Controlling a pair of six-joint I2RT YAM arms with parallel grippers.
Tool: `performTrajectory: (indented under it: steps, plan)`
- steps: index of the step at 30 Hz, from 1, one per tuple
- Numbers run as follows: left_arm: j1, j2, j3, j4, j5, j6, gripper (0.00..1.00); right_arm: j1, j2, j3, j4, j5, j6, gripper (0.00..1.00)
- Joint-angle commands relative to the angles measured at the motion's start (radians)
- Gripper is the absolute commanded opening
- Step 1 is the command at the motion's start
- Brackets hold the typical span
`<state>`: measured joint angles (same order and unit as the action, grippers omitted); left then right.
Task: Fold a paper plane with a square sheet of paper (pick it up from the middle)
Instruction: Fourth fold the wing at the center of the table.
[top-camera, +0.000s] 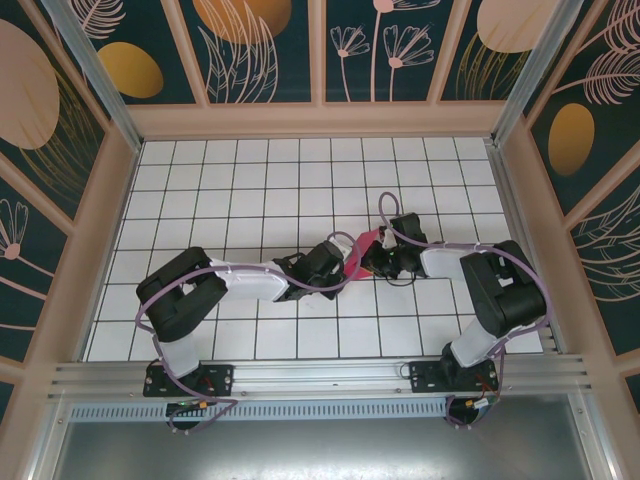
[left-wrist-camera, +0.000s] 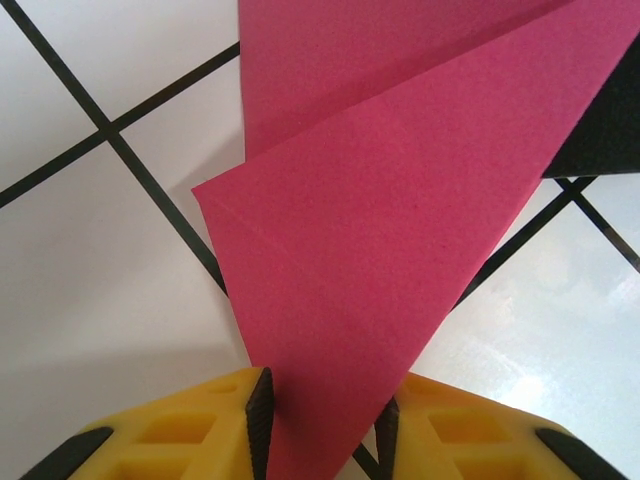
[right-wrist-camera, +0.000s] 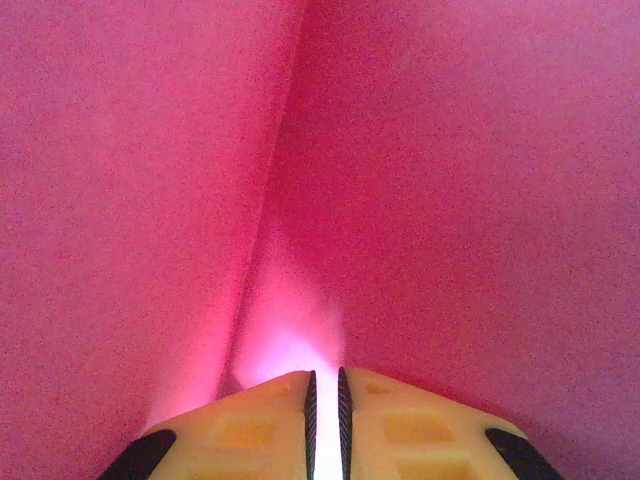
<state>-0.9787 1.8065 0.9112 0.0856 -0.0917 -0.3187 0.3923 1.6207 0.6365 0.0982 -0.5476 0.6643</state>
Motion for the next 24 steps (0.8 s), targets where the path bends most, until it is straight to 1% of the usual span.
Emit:
performTrajectory:
  steps: [1,5,10,14,24]
  plan:
    - [-0.006,-0.022,0.007,0.018,-0.016,-0.011,0.38,-0.007,0.014,-0.015,0.017,-0.015,0.01,0.16]
    - [-0.006,-0.038,-0.006,0.035,-0.016,-0.015,0.39,-0.007,0.016,-0.015,0.018,-0.015,0.009,0.16]
    - [-0.005,-0.044,-0.012,0.037,-0.02,-0.019,0.37,-0.007,0.019,-0.018,0.022,-0.012,0.011,0.16]
    - [-0.006,-0.054,-0.016,0.037,-0.019,-0.019,0.38,-0.007,0.021,-0.018,0.022,-0.013,0.012,0.16]
    - [-0.006,-0.038,-0.015,0.018,-0.033,-0.016,0.23,-0.007,0.016,-0.018,0.02,-0.014,0.011,0.16]
